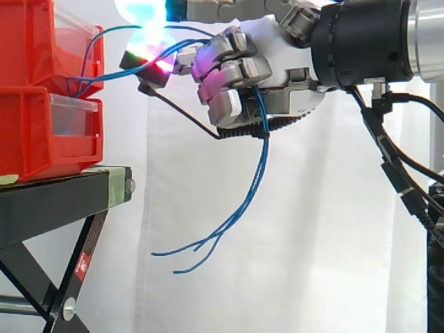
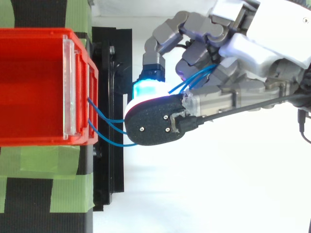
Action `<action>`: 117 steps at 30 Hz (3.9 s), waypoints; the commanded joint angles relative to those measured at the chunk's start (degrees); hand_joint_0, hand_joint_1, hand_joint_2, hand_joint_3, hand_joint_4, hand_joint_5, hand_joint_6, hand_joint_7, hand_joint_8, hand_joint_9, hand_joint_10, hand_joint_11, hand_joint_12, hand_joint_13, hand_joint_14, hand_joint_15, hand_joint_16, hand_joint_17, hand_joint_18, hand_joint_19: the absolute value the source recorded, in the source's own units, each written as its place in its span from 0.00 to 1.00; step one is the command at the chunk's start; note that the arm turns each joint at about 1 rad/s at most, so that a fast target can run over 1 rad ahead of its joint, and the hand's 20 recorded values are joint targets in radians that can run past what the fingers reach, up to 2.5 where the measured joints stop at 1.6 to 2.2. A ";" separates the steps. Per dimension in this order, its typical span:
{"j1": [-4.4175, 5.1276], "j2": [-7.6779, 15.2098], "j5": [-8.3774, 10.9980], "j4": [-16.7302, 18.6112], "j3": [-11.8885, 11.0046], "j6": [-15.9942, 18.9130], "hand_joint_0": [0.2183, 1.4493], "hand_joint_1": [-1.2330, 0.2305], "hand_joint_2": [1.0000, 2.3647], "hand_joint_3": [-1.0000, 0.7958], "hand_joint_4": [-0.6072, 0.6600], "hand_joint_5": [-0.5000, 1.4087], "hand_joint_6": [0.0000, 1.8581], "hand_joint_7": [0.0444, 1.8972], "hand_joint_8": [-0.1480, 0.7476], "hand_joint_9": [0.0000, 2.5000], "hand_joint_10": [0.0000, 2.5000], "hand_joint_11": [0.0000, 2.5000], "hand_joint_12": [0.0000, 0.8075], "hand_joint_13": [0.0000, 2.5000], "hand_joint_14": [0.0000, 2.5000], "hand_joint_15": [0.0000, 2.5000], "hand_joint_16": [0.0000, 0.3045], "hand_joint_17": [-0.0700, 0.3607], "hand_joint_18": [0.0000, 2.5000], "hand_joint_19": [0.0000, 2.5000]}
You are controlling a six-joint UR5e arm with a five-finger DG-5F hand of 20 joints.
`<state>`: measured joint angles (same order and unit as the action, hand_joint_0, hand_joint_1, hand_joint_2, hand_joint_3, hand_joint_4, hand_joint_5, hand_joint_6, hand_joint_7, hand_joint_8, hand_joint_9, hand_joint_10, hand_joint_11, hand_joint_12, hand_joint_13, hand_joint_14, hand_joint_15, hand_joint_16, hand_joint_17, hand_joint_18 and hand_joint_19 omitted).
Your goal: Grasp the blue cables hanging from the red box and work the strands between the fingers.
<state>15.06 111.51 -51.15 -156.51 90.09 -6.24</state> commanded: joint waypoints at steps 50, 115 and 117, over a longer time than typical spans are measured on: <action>-0.03 0.02 -0.09 -2.31 0.00 0.00 0.55 0.36 0.04 0.67 0.65 0.31 0.76 0.50 0.71 0.74 1.00 1.00 0.84 0.79 1.00 0.65 0.74 0.55 1.00 0.35; -0.03 0.02 -0.09 -2.31 0.00 0.00 0.55 0.36 0.04 0.68 0.64 0.31 0.76 0.50 0.71 0.74 1.00 1.00 0.84 0.79 1.00 0.65 0.74 0.55 1.00 0.35; -0.03 0.02 -0.09 -2.31 0.00 0.00 0.55 0.36 0.04 0.68 0.64 0.31 0.76 0.50 0.71 0.74 1.00 1.00 0.84 0.79 1.00 0.65 0.74 0.55 1.00 0.35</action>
<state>15.04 111.52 -51.24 -158.82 90.09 -6.24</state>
